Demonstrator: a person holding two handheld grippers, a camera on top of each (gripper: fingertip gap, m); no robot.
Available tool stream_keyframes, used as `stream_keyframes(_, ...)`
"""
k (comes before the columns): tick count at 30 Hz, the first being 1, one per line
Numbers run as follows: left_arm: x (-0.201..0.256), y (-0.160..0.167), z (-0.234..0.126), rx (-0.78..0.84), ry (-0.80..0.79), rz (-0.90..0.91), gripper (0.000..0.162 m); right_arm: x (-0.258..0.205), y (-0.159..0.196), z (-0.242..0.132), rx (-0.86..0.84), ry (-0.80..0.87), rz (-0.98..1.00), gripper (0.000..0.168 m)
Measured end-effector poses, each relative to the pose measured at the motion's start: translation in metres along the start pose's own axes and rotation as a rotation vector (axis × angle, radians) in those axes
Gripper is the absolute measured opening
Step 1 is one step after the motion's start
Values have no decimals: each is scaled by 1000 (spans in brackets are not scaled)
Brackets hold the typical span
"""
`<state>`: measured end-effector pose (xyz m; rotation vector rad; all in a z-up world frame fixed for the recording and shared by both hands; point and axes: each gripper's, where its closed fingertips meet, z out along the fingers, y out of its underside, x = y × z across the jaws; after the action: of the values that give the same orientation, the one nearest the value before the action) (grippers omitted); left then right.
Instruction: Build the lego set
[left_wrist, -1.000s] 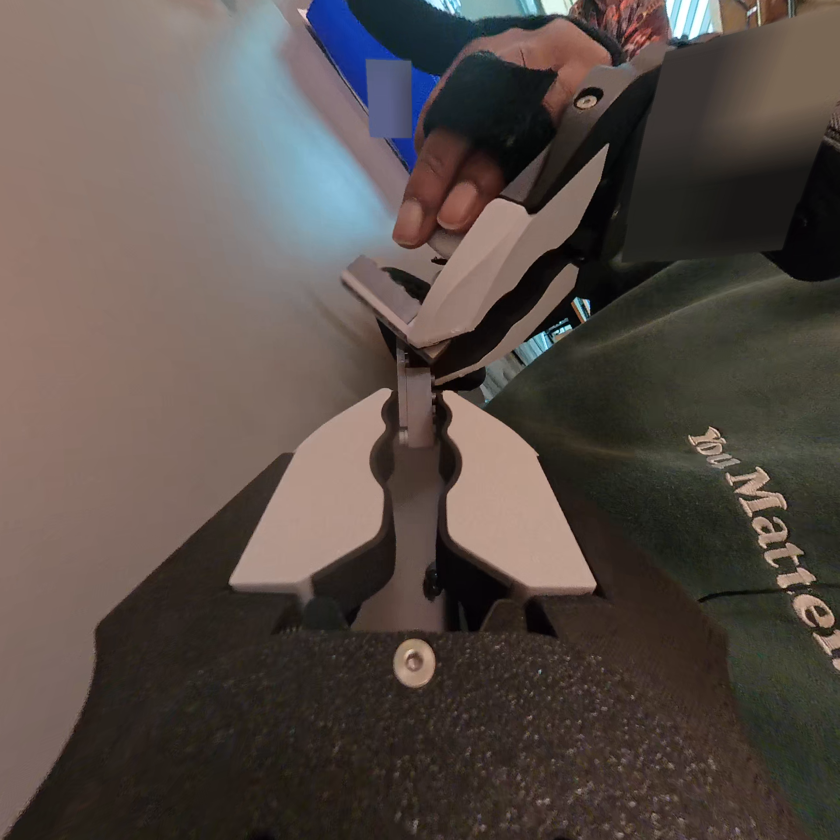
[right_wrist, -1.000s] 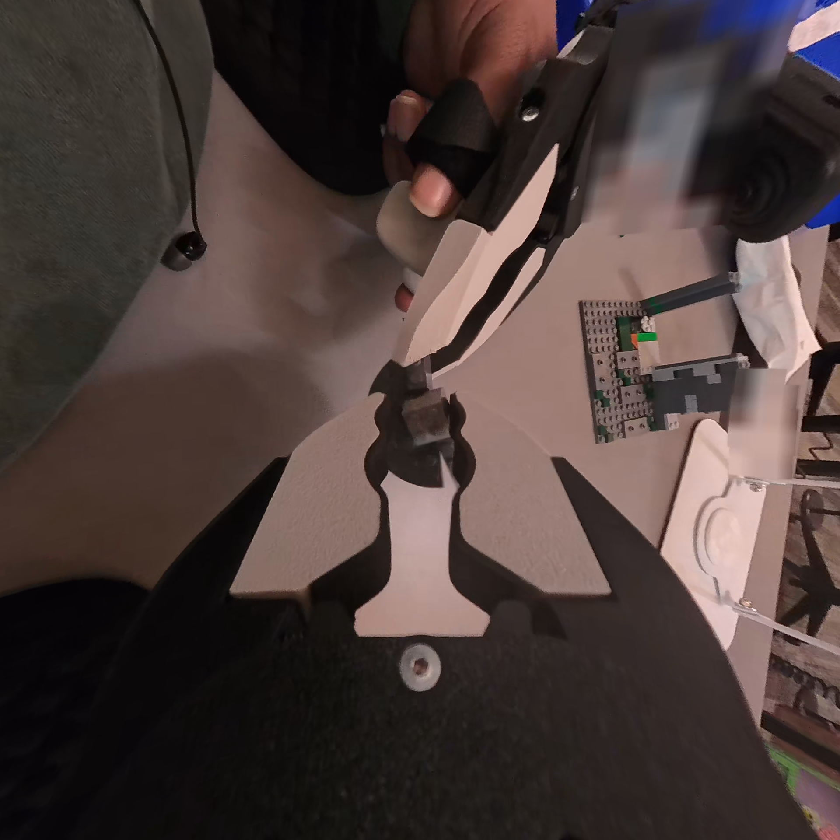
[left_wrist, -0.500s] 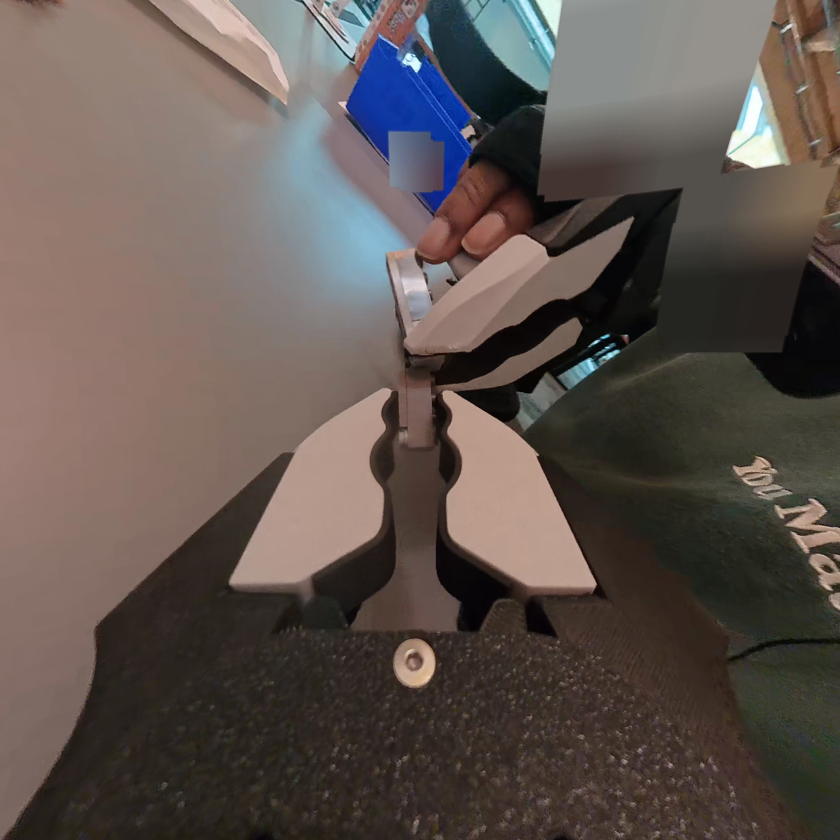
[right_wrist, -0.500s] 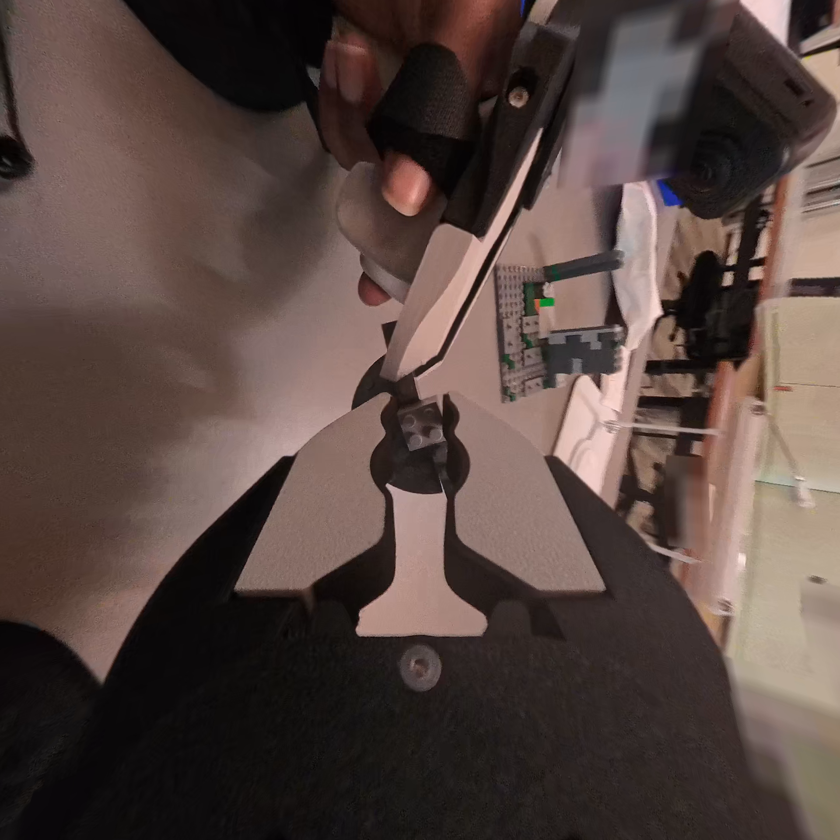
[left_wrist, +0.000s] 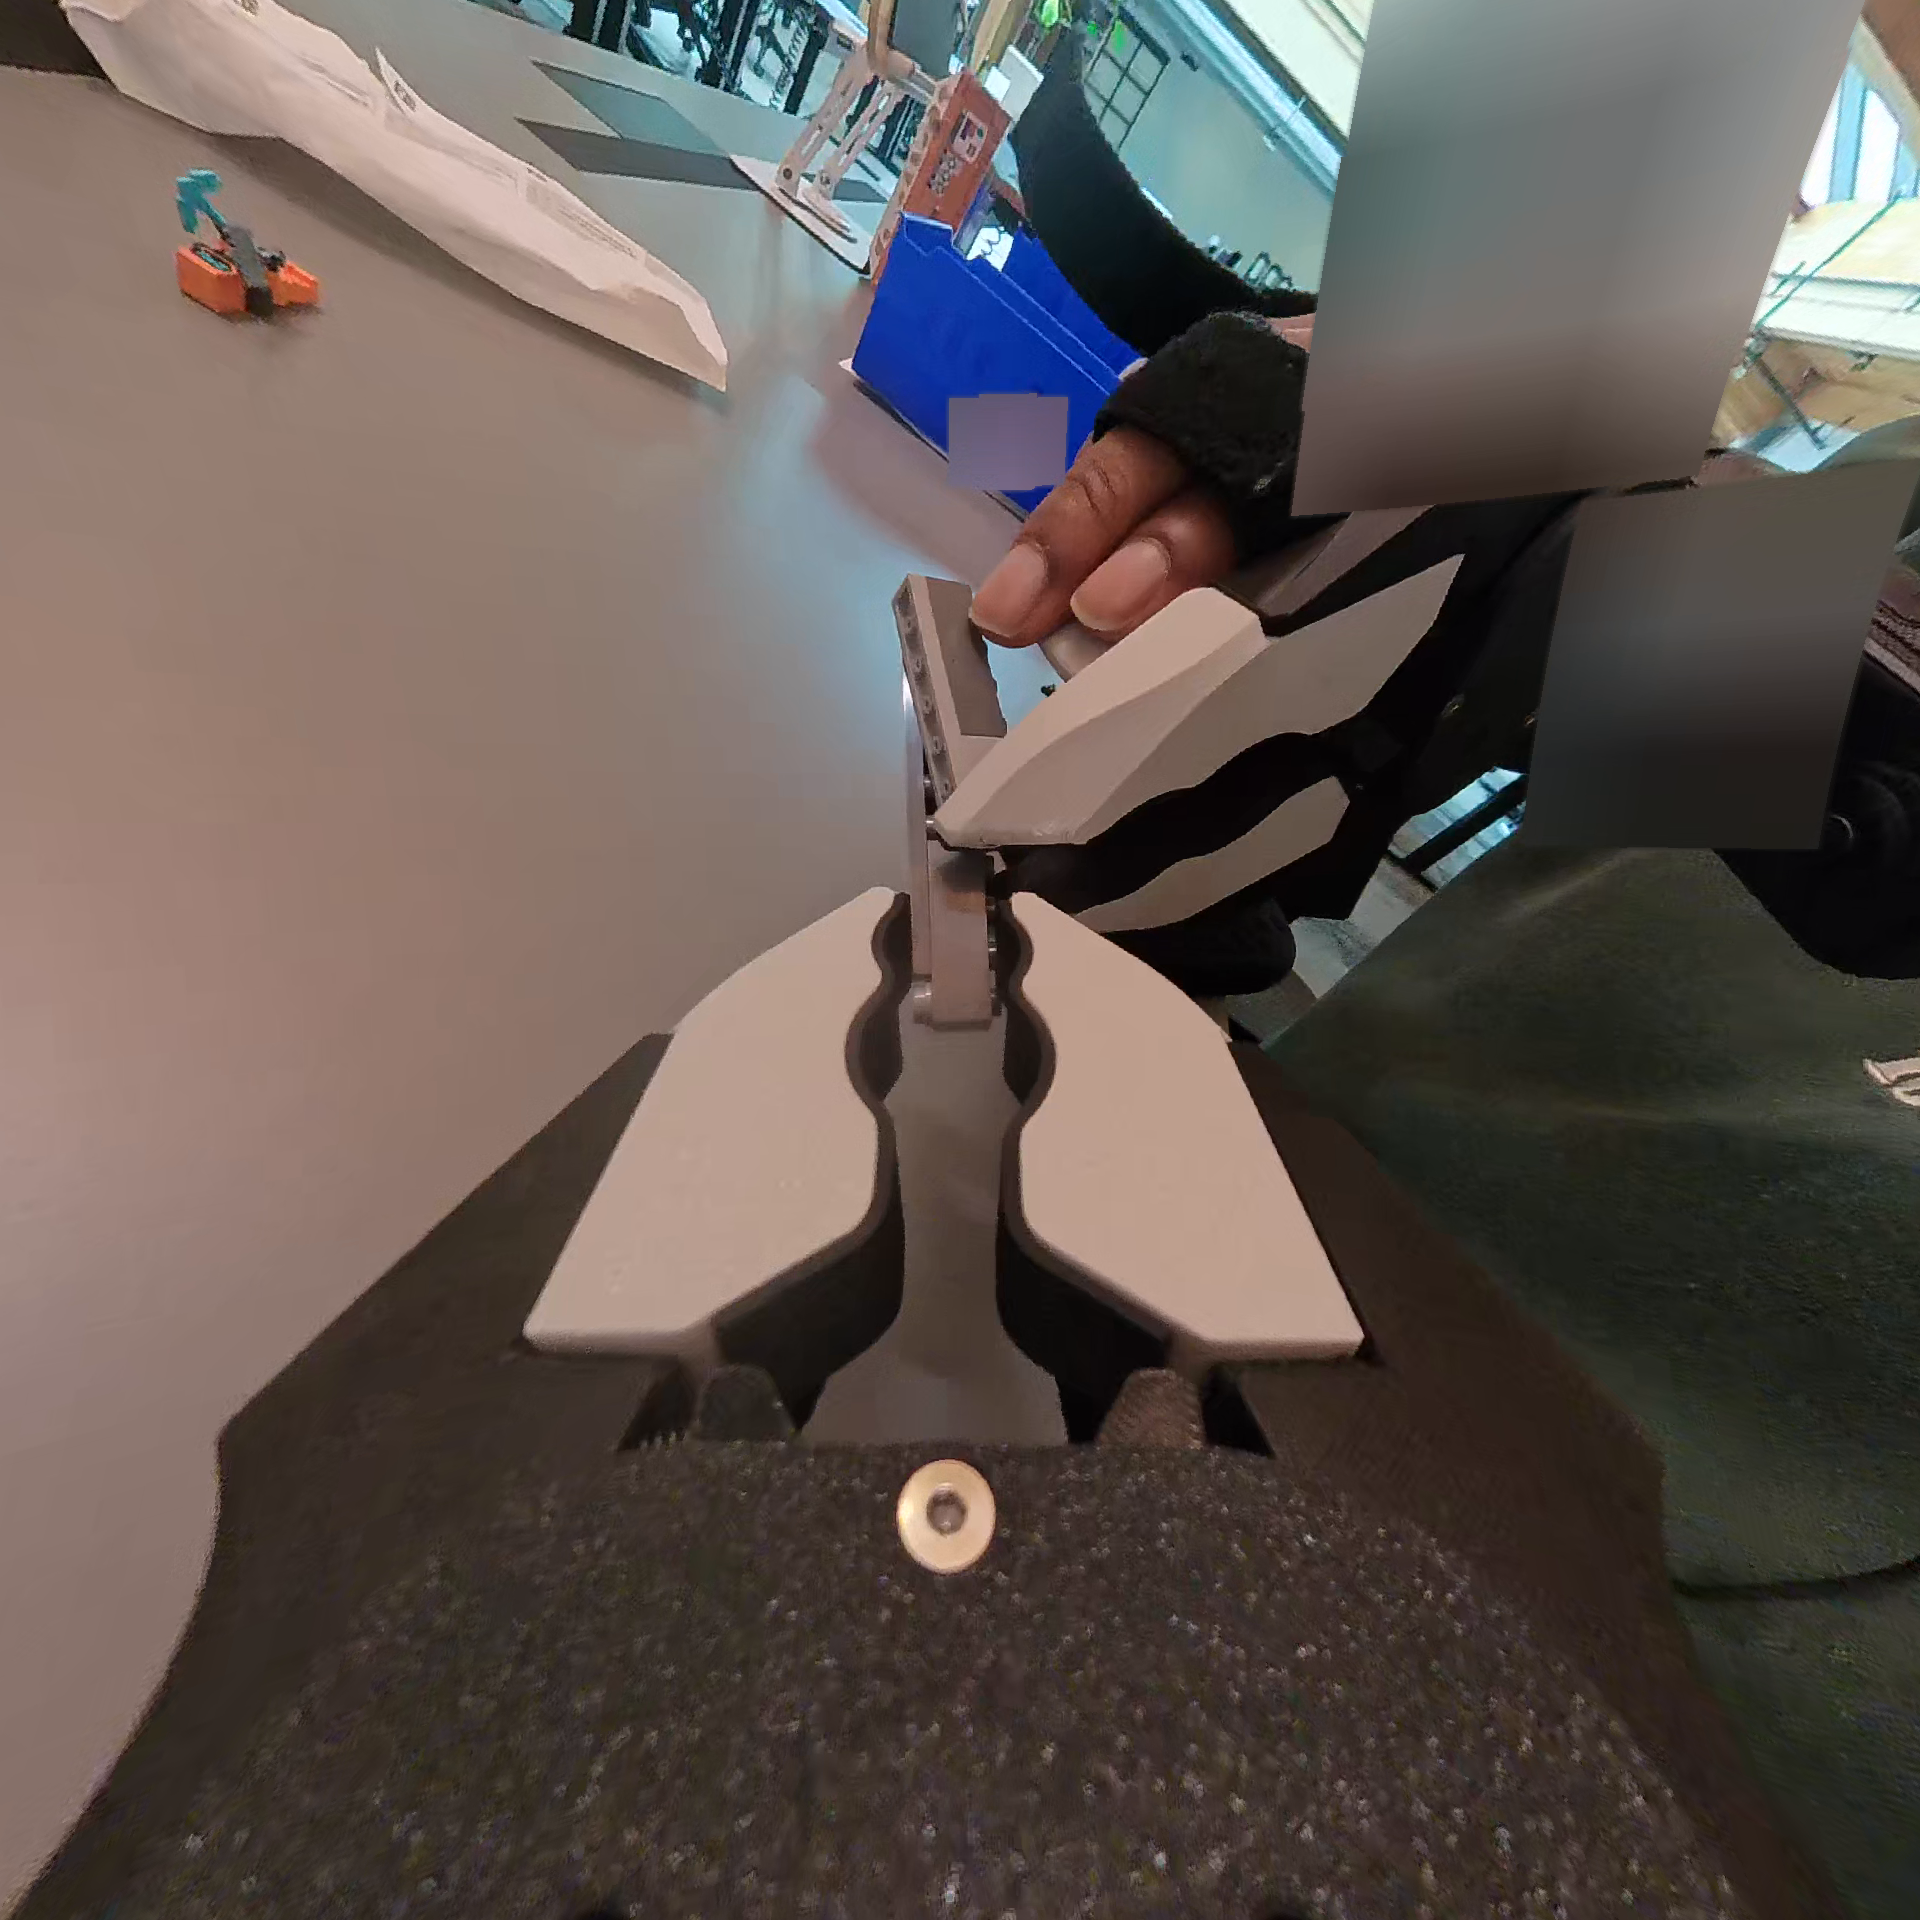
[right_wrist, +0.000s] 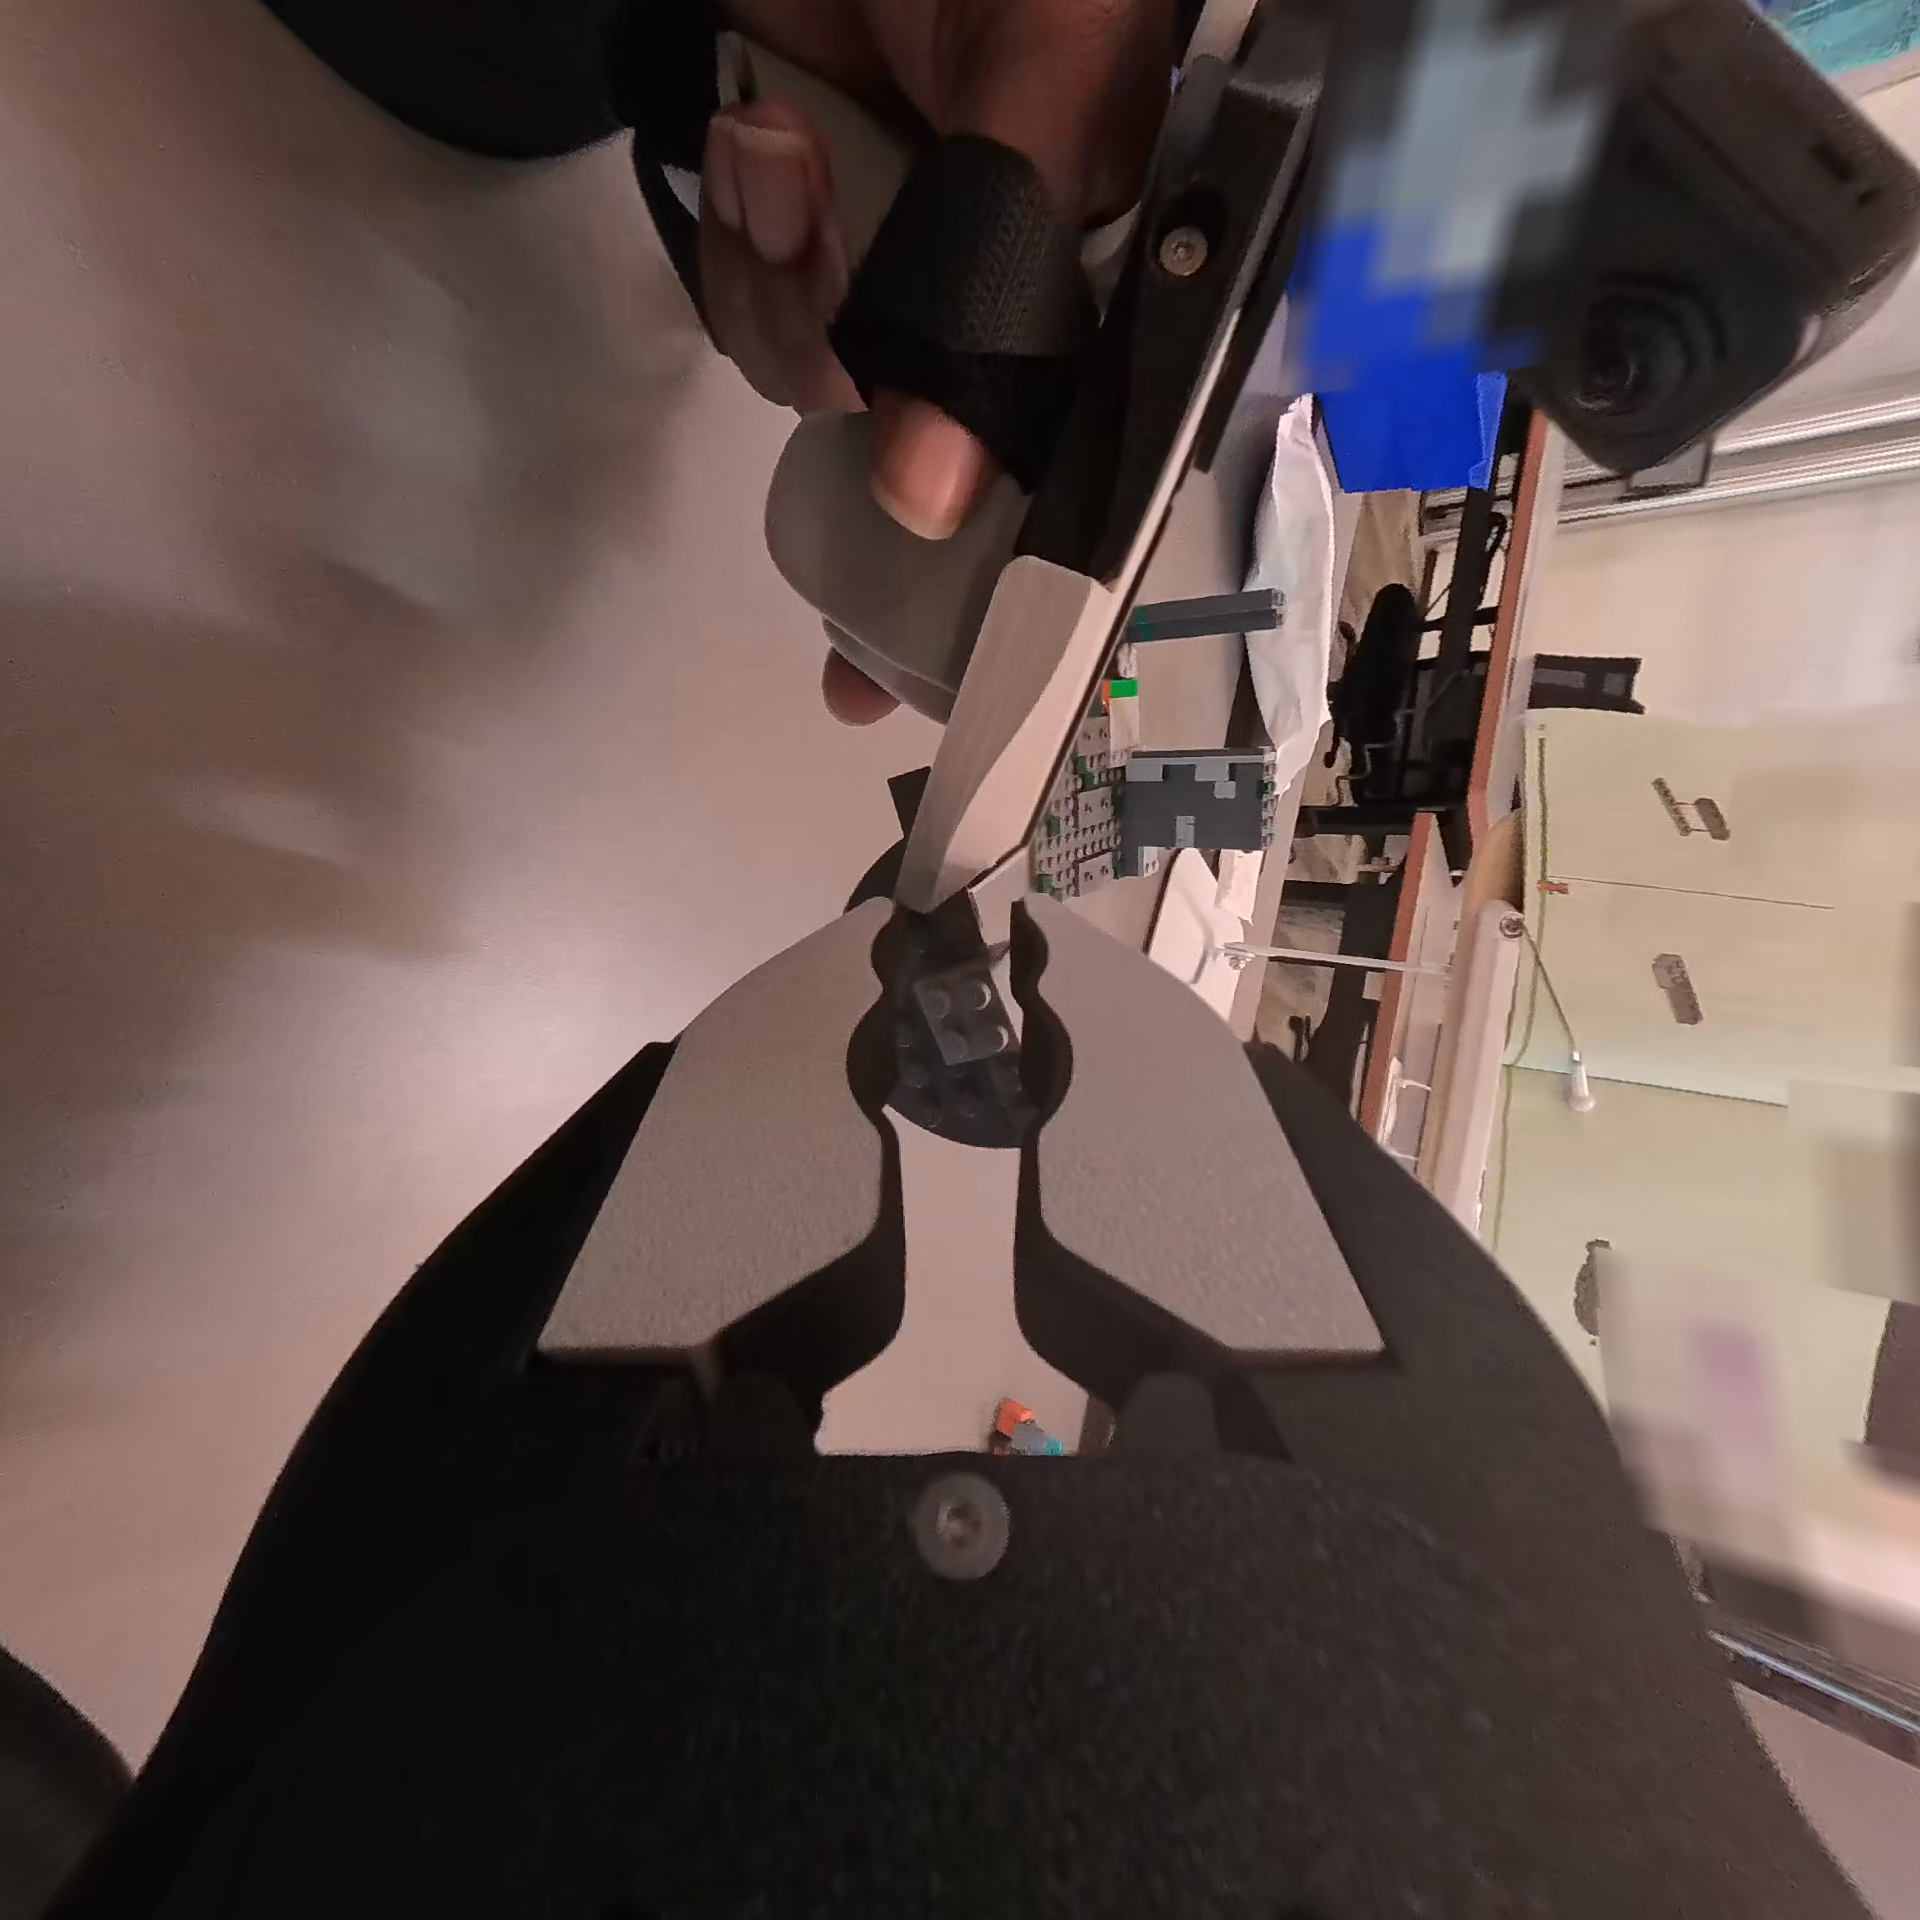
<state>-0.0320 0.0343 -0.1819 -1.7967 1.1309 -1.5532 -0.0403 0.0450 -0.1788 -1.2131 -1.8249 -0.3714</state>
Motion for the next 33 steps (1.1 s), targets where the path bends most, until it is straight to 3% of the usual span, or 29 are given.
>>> stream_keyframes(15, 3, 2, -1, 82, 137, -211, 15, -4, -6, -5, 46, -227, 90, 18)
stream_keyframes(21, 1, 5, -1, 77, 139, -213, 15, 5, -11, -18, 196, -313, 348, 19)
stream_keyframes(26, 0, 8, -1, 57, 124, -200, 15, 14, 7, -27, 270, -379, 586, 19)
stream_keyframes(33, -20, 7, -19, 38, -10, -146, 15, -15, 55, -4, 181, -496, 777, 23)
